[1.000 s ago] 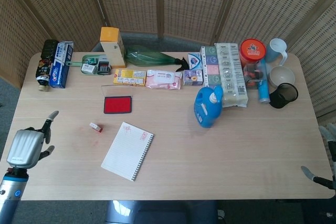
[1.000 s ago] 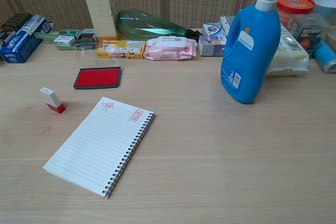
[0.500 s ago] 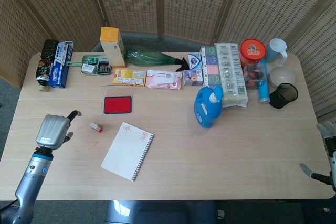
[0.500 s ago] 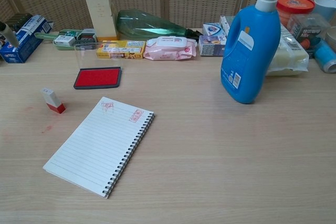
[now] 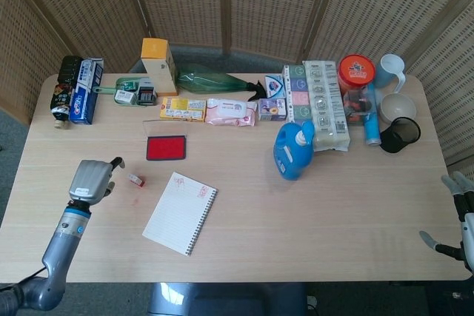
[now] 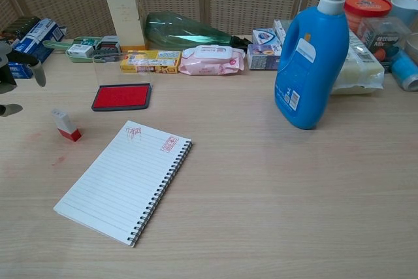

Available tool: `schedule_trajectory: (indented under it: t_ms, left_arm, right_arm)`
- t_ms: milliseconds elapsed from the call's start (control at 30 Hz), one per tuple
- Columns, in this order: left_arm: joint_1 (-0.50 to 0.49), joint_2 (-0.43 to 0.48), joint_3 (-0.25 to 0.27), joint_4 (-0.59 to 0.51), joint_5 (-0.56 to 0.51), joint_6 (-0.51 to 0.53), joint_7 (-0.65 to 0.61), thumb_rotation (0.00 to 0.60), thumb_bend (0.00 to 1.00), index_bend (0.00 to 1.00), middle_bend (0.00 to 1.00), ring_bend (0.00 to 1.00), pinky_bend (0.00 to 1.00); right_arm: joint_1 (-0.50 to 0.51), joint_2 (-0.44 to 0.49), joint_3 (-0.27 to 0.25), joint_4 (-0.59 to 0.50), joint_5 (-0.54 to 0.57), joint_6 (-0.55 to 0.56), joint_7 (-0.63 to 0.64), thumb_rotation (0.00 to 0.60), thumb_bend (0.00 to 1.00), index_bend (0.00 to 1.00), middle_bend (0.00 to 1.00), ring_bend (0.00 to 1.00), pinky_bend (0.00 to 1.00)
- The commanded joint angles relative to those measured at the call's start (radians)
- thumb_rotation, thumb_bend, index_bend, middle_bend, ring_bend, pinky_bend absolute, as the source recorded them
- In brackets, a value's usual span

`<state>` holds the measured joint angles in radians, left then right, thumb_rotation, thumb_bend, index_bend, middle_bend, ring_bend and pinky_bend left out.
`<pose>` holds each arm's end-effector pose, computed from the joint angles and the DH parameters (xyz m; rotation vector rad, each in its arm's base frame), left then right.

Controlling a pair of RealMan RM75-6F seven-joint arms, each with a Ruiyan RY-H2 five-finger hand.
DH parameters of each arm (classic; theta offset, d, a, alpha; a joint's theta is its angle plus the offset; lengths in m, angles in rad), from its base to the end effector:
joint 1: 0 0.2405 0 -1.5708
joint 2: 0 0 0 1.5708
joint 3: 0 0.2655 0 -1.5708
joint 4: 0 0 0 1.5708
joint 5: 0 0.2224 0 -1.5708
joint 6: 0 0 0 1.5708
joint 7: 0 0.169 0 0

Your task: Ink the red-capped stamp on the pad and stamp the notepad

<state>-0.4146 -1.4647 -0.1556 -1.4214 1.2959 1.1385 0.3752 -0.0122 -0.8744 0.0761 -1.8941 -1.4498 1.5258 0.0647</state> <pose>-0.2673 0.3251 0.0216 -1.6501 -0.8164 -0.7578 -0.3001 -0.1805 0.2143 1.2311 -0.9996 0.9361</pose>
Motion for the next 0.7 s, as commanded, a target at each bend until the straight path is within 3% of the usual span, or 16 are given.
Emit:
schedule_trajectory:
  t_ms: [33, 367, 700]
  left_arm:
    - [-0.013, -0.020, 0.002, 0.020, -0.014, -0.009, 0.010, 0.600, 0.28, 0.40, 1.00, 1.00, 1.00]
    - [-0.043, -0.091, 0.004, 0.100, -0.051, -0.037, 0.020, 0.600, 0.28, 0.41, 1.00, 1.00, 1.00]
    - [-0.059, -0.114, 0.006, 0.126, -0.073, -0.042, 0.032, 0.600, 0.28, 0.41, 1.00, 1.00, 1.00]
  right_arm:
    - [0.001, 0.001, 0.001, 0.000, 0.003, -0.002, 0.003, 0.600, 0.07, 0.07, 0.01, 0.00, 0.00]
    - [0.003, 0.000, 0.001, 0.005, 0.008, -0.006, 0.000, 0.600, 0.07, 0.07, 0.01, 0.00, 0.00]
    - [0.008, -0.042, 0.002, 0.024, -0.004, 0.010, -0.089, 0.600, 0.07, 0.07, 0.01, 0.00, 0.00]
